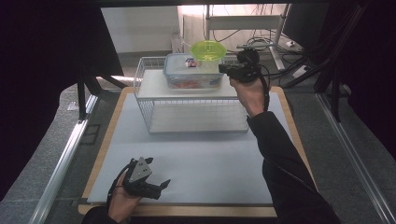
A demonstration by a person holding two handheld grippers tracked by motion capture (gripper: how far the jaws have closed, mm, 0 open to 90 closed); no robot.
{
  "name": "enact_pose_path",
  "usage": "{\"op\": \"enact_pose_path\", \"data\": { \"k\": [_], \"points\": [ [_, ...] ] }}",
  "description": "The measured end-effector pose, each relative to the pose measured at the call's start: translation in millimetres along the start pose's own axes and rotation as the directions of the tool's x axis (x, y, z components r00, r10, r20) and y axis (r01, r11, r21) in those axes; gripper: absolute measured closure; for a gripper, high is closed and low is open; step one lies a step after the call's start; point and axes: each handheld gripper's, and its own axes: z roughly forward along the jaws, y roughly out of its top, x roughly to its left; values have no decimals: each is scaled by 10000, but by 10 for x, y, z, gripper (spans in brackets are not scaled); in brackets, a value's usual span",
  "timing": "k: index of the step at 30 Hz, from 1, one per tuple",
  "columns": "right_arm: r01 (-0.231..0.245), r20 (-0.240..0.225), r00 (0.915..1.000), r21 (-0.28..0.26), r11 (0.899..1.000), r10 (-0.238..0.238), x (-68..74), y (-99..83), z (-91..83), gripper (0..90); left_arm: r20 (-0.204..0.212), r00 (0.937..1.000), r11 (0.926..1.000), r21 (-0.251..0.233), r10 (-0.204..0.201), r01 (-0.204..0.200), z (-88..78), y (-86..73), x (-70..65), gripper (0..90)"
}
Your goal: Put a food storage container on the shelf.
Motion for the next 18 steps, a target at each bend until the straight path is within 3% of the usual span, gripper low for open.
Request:
{"op": "enact_pose_path", "data": {
  "k": [8,14,18],
  "points": [
    [91,-168,9998,87,9999,-89,85,25,98,894,14,10000,10000,11,7,-7,2,0,-4,29],
    [163,505,9986,102,9998,-168,3,44,114,896,38,10000,10000,10,8,-8,5,-2,-3,29],
    [203,591,9980,129,9997,-210,-15,62,160,896,49,10000,10000,24,12,-12,7,-3,-3,29]
  ]
}}
